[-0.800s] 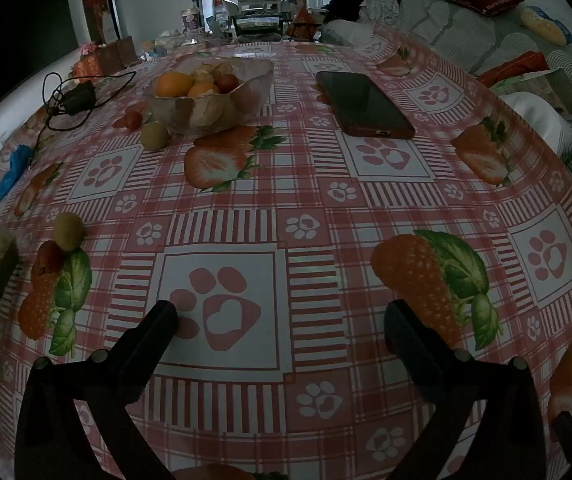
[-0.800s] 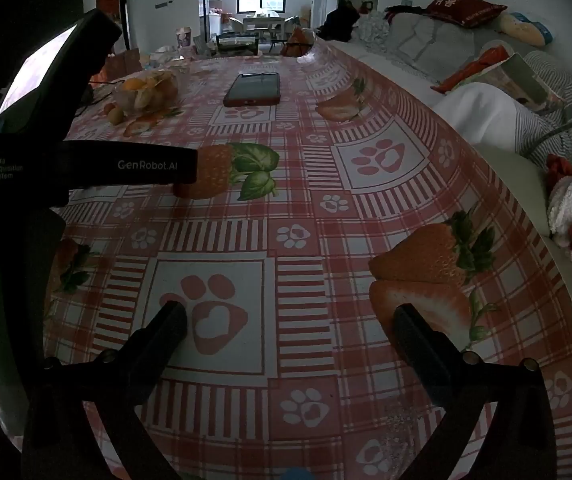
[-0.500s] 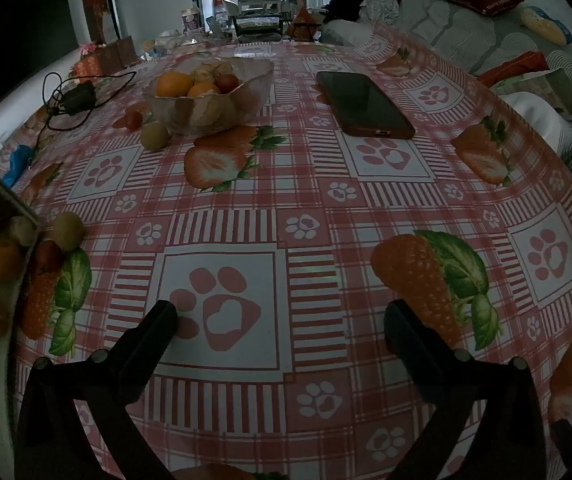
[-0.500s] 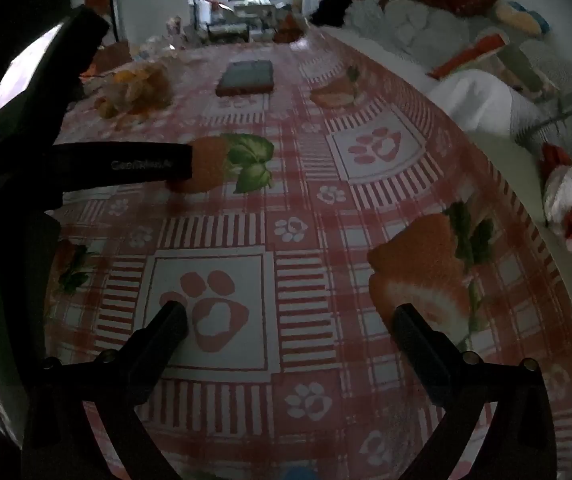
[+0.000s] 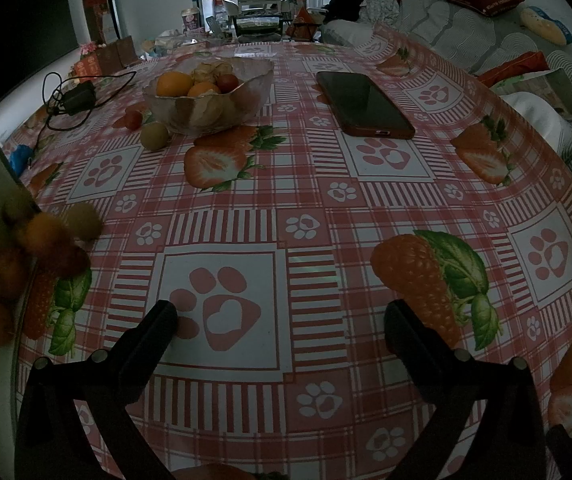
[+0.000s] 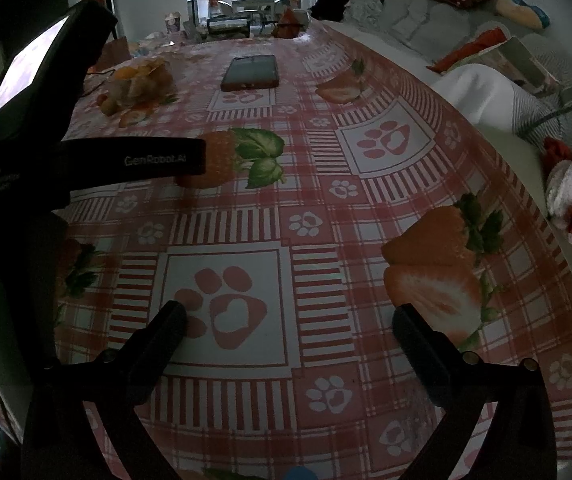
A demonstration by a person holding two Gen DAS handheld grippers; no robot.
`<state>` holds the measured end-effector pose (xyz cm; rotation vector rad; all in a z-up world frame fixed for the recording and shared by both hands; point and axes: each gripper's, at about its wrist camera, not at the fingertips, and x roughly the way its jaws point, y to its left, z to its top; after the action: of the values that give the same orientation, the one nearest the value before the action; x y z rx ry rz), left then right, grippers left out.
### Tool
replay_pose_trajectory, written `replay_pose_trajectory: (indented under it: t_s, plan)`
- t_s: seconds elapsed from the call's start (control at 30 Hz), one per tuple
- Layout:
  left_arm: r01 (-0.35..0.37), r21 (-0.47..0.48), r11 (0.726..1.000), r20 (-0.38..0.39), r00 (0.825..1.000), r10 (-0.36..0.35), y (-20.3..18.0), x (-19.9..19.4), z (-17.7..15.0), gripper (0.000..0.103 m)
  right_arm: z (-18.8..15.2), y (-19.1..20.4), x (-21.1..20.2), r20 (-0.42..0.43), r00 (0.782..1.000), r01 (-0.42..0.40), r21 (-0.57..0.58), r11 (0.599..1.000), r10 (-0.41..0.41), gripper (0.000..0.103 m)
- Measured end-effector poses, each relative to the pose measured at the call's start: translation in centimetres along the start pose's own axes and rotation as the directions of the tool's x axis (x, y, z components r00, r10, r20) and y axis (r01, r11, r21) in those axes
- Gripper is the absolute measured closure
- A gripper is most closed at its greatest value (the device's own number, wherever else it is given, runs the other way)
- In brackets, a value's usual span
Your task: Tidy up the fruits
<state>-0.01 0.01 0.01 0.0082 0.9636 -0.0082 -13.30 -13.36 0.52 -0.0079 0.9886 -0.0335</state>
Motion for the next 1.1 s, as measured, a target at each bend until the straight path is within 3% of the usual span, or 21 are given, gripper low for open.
replay_pose_trajectory:
  t_s: [1.1]
  plan:
    - [0.001,0.000,1.000,0.000,1.000,-0.001,0.00,0.00,0.00,0.000,0.01,0.08,-0.10,0.000,1.000,0.019,-0.013,1.000,-0.019,0.000]
